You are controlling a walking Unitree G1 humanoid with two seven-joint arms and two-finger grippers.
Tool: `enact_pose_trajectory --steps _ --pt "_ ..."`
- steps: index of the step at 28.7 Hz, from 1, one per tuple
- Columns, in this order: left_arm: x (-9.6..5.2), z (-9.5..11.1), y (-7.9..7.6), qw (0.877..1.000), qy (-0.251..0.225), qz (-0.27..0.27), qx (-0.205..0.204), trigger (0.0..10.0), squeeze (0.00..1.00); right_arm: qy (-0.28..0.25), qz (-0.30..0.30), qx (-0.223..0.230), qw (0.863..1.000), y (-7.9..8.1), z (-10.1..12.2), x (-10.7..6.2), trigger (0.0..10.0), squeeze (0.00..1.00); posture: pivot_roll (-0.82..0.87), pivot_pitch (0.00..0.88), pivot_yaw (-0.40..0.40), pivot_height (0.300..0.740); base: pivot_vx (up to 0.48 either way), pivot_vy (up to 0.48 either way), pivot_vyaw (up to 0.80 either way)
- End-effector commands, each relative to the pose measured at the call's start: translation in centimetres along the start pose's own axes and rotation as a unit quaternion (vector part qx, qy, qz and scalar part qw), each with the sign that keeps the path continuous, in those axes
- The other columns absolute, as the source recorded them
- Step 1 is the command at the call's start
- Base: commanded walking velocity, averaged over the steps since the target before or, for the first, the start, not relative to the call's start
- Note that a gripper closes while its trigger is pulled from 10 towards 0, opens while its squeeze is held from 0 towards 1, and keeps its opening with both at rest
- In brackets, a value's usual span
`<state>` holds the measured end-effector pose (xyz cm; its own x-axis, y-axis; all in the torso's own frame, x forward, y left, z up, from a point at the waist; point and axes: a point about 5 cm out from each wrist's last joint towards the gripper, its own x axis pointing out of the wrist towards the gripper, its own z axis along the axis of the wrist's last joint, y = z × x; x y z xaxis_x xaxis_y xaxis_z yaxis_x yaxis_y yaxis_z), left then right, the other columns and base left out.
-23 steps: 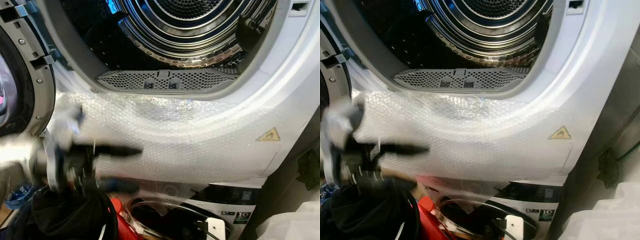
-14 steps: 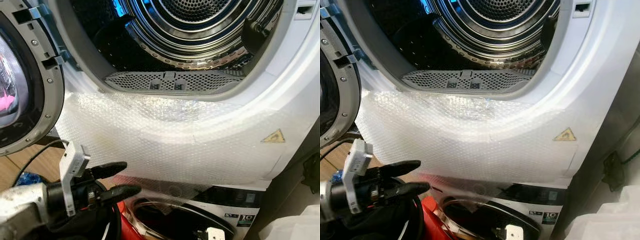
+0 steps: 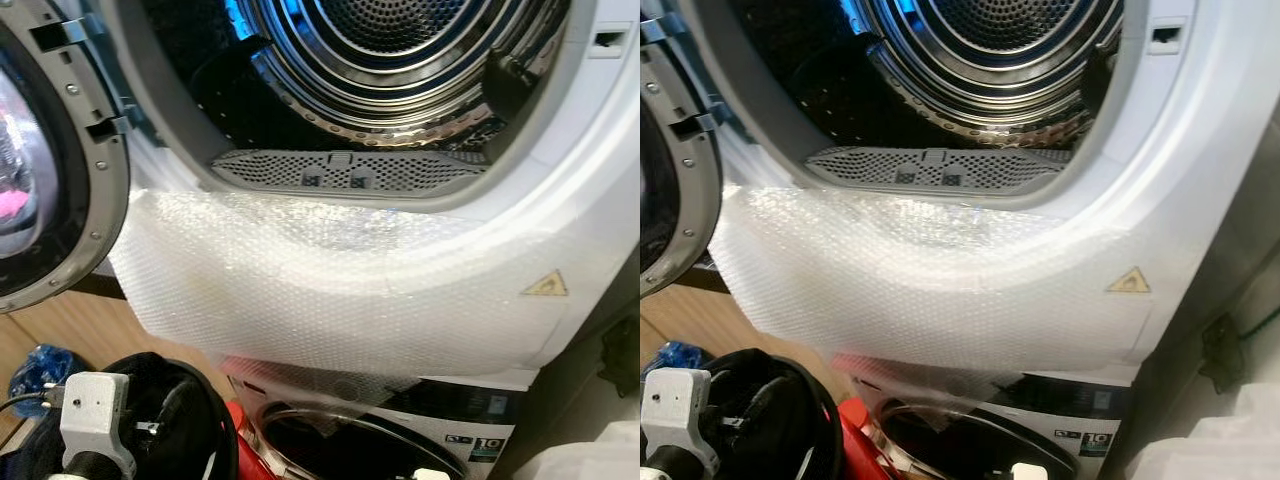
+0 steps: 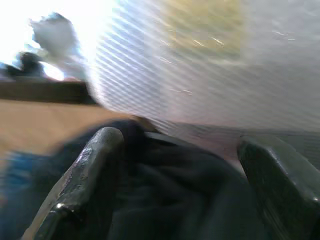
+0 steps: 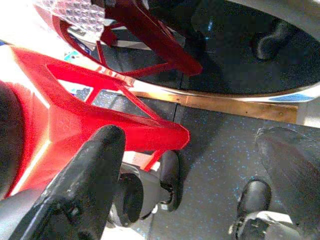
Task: Clothes washing
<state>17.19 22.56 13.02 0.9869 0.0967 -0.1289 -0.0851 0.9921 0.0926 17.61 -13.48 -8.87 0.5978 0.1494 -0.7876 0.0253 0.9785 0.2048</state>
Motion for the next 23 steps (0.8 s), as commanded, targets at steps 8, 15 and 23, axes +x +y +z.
enact_pose_trajectory --steps 8,15,23 --pt "-3.9 0.1 4.4 0.970 -0.020 0.240 0.034 10.0 0.00 0.006 0.003 -0.004 1.000 0.4 -0.1 0.1 10.0 0.00 0.34 0.000 0.122 0.740 0.000 0.000 0.00" --pt "-5.1 -1.6 5.7 0.950 0.005 0.312 0.014 10.0 0.00 0.011 0.005 -0.007 1.000 0.5 -0.2 0.1 10.0 0.00 0.36 0.000 0.111 0.740 0.000 0.000 0.00" --pt "-5.0 -3.1 7.2 0.935 0.019 0.353 0.002 10.0 0.00 0.005 0.006 -0.012 1.000 0.5 0.5 0.2 10.0 0.00 0.35 0.000 0.092 0.740 0.000 0.000 0.00"
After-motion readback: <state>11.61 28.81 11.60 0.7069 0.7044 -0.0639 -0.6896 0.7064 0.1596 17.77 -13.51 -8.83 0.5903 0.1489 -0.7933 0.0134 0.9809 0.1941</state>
